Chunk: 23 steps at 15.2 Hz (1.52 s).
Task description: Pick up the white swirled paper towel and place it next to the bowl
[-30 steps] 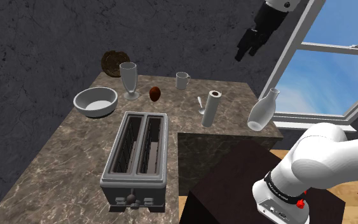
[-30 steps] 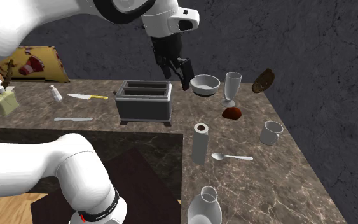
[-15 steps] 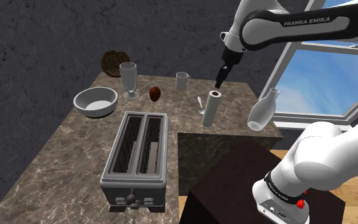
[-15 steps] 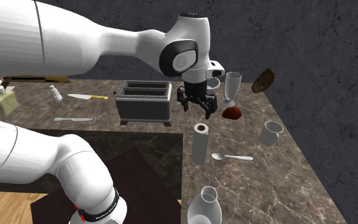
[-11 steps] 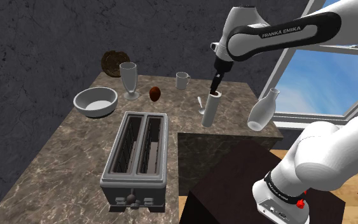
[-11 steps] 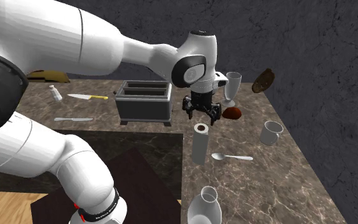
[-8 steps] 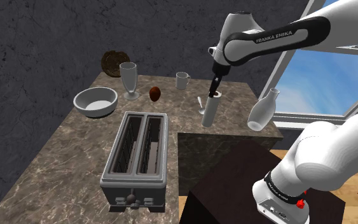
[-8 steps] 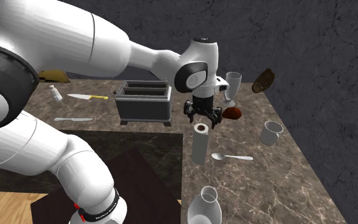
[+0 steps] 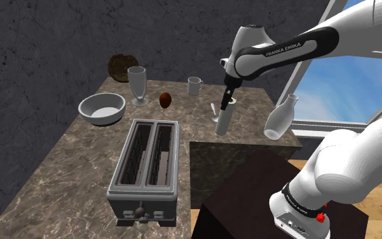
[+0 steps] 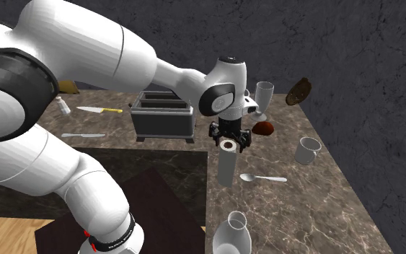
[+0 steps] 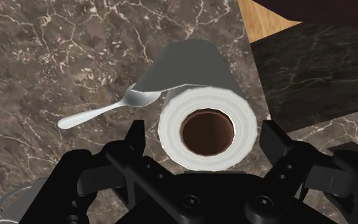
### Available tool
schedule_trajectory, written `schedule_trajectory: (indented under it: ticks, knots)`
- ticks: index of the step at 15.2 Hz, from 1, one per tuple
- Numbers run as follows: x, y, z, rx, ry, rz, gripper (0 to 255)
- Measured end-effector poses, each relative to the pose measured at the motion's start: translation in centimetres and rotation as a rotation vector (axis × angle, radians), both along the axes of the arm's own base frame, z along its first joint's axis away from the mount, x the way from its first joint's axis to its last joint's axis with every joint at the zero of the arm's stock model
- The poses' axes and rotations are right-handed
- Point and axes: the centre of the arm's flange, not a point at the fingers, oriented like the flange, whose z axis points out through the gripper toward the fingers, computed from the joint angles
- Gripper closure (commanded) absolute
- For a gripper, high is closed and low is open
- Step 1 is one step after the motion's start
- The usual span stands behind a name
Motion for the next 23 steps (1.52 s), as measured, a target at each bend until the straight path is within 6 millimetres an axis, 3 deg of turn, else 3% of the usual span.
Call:
schedule_trajectory:
  ticks: [4,5,15,23]
  knots:
    - [0.0,0.0,-0.1,0.0,0.0,0.0,0]
    - [0.0,0.0,-0.1,0.0,0.0,0.0,255]
    - [0.0,0.1,0.0,0.001,-0.001,0.001,255]
    - [0.1,0.0,3.5,0.0,-0.001,0.0,255]
